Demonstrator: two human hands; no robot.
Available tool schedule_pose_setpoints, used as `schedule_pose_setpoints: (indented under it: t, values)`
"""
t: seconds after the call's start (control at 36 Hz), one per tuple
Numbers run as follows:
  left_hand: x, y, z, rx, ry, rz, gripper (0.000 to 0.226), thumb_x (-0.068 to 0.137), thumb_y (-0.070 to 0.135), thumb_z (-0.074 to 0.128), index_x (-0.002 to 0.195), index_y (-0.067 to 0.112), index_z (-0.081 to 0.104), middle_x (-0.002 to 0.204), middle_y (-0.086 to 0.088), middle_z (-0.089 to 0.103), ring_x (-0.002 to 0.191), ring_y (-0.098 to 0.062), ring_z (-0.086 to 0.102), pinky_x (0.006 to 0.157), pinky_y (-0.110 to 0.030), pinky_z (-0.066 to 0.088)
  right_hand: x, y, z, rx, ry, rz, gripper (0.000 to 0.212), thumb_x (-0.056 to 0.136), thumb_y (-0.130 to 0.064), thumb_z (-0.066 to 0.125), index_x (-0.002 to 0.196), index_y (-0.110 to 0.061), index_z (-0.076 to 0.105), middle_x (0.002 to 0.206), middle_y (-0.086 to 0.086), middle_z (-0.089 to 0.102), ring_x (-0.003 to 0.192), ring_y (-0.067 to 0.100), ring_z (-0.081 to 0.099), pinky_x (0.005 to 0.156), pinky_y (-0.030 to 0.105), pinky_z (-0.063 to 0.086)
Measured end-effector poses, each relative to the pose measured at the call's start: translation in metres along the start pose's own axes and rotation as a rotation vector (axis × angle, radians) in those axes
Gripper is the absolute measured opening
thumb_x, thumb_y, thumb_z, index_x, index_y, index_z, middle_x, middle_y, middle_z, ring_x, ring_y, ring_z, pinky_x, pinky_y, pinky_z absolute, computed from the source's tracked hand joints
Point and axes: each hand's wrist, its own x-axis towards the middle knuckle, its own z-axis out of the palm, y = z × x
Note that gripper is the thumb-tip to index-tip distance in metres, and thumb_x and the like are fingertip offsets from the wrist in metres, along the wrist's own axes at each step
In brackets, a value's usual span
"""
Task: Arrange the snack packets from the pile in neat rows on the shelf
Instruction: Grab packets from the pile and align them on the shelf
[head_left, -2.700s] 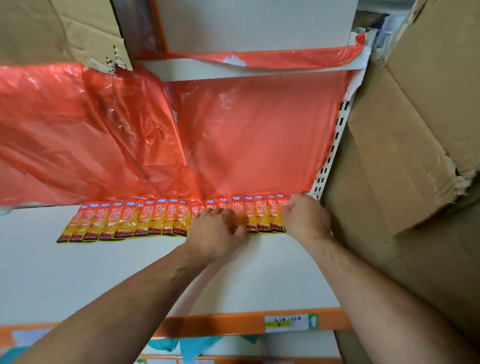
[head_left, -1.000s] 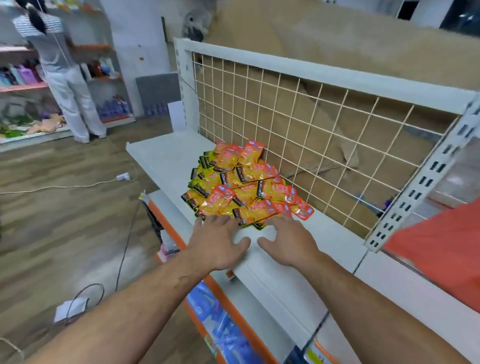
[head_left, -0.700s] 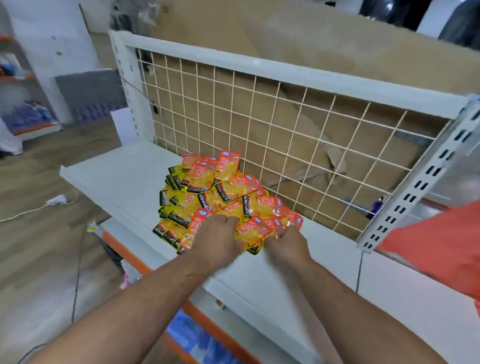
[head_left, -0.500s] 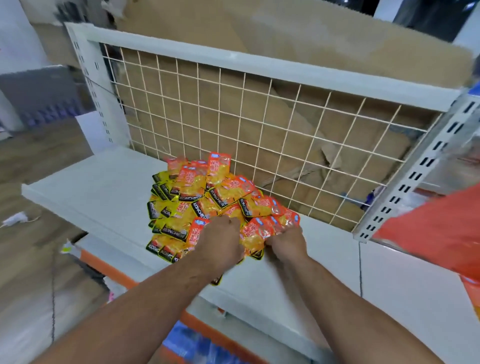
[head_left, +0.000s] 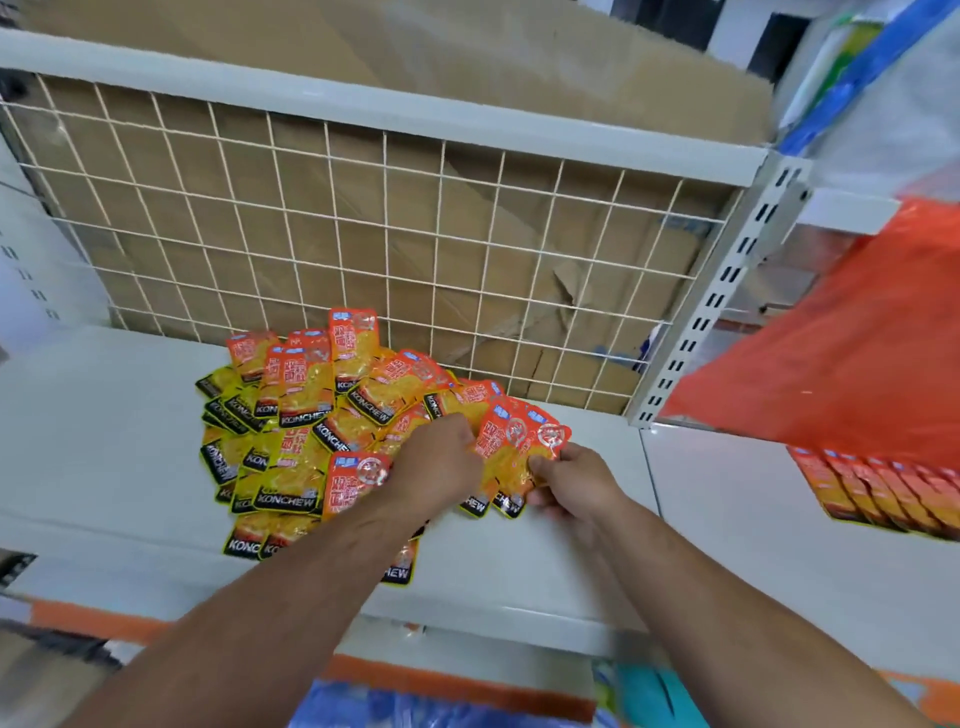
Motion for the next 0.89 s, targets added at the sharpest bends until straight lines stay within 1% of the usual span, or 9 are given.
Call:
schedule_pose_setpoints:
  t: [0.11, 0.19, 0.25, 0.31, 0.42, 0.56, 0.64, 0.72, 0.89]
  values:
    - [0.002, 0.019, 0.015, -0.169, -0.038, -0.047, 0.023, 0.082, 0.013, 0.066, 0.072, 0.021, 0.048, 0.070, 0.008, 0.051, 0.069, -0.020, 0.050, 0.053, -0.025, 0.034, -0.017, 0.011, -0.031, 0.036, 0.067, 0.003, 0.008, 0.091, -0.002, 0.060, 0.092, -0.010, 0.061, 0.065, 0.012, 0.061, 0.042, 0.014, 0.054, 0.038, 0.019, 0.043]
    - [-0.002, 0.038, 0.031, -0.242, -0.075, -0.056, 0.020, 0.080, 0.007, 0.068, 0.078, 0.021, 0.054, 0.072, 0.009, 0.052, 0.071, -0.018, 0.051, 0.052, -0.023, 0.033, -0.030, 0.023, -0.059, 0.044, 0.089, 0.026, 0.014, 0.085, 0.005, 0.063, 0.089, -0.008, 0.060, 0.061, 0.011, 0.057, 0.037, 0.012, 0.050, 0.037, 0.019, 0.042]
    - [-0.007, 0.052, 0.044, -0.257, -0.094, -0.043, 0.024, 0.077, 0.005, 0.068, 0.071, 0.020, 0.051, 0.067, 0.009, 0.049, 0.070, -0.016, 0.049, 0.051, -0.023, 0.032, -0.038, 0.031, -0.080, 0.037, 0.102, 0.033, 0.014, 0.084, 0.007, 0.063, 0.083, -0.006, 0.059, 0.057, 0.011, 0.054, 0.037, 0.013, 0.047, 0.037, 0.020, 0.041]
    - [-0.013, 0.068, 0.056, -0.238, -0.105, -0.040, 0.027, 0.076, 0.007, 0.069, 0.065, 0.020, 0.048, 0.065, 0.010, 0.048, 0.069, -0.017, 0.049, 0.054, -0.025, 0.032, -0.046, 0.042, -0.102, 0.052, 0.128, 0.036, 0.013, 0.083, 0.008, 0.063, 0.080, -0.004, 0.060, 0.054, 0.011, 0.051, 0.036, 0.013, 0.044, 0.037, 0.019, 0.038]
    - [-0.025, 0.104, 0.082, -0.211, -0.141, -0.037, 0.026, 0.077, 0.010, 0.073, 0.067, 0.019, 0.050, 0.073, 0.006, 0.054, 0.077, -0.019, 0.055, 0.064, -0.025, 0.037, -0.059, 0.067, -0.147, 0.072, 0.184, 0.014, 0.018, 0.084, 0.001, 0.069, 0.073, -0.007, 0.058, 0.054, 0.011, 0.052, 0.034, 0.012, 0.044, 0.036, 0.018, 0.036]
    - [-0.047, 0.156, 0.121, -0.218, -0.159, -0.024, 0.027, 0.076, 0.005, 0.073, 0.067, 0.018, 0.051, 0.074, 0.005, 0.055, 0.074, -0.016, 0.053, 0.055, -0.021, 0.036, -0.071, 0.106, -0.209, 0.140, 0.205, 0.004, 0.014, 0.086, -0.009, 0.073, 0.078, -0.010, 0.061, 0.065, 0.014, 0.061, 0.045, 0.017, 0.048, 0.044, 0.023, 0.036]
    - [-0.062, 0.186, 0.152, -0.286, -0.164, -0.058, 0.027, 0.074, 0.003, 0.075, 0.066, 0.017, 0.053, 0.073, 0.000, 0.057, 0.067, -0.016, 0.053, 0.058, -0.022, 0.039, -0.081, 0.127, -0.249, 0.159, 0.222, -0.001, 0.015, 0.088, -0.009, 0.071, 0.078, -0.010, 0.059, 0.059, 0.010, 0.058, 0.041, 0.015, 0.045, 0.041, 0.019, 0.033]
    - [-0.078, 0.215, 0.184, -0.328, -0.181, -0.113, 0.029, 0.074, 0.003, 0.076, 0.061, 0.016, 0.053, 0.064, -0.004, 0.059, 0.063, -0.021, 0.055, 0.064, -0.029, 0.045, -0.092, 0.147, -0.289, 0.248, 0.215, 0.009, 0.020, 0.088, -0.007, 0.069, 0.075, -0.012, 0.055, 0.051, 0.005, 0.053, 0.038, 0.013, 0.039, 0.042, 0.020, 0.031]
    - [-0.095, 0.267, 0.236, -0.391, -0.153, -0.164, 0.033, 0.077, -0.003, 0.071, 0.056, 0.016, 0.054, 0.056, 0.000, 0.059, 0.061, -0.021, 0.059, 0.061, -0.031, 0.047, -0.106, 0.182, -0.364, 0.258, 0.242, 0.051, 0.014, 0.089, -0.003, 0.066, 0.079, -0.010, 0.061, 0.050, 0.005, 0.052, 0.038, 0.014, 0.038, 0.042, 0.021, 0.033]
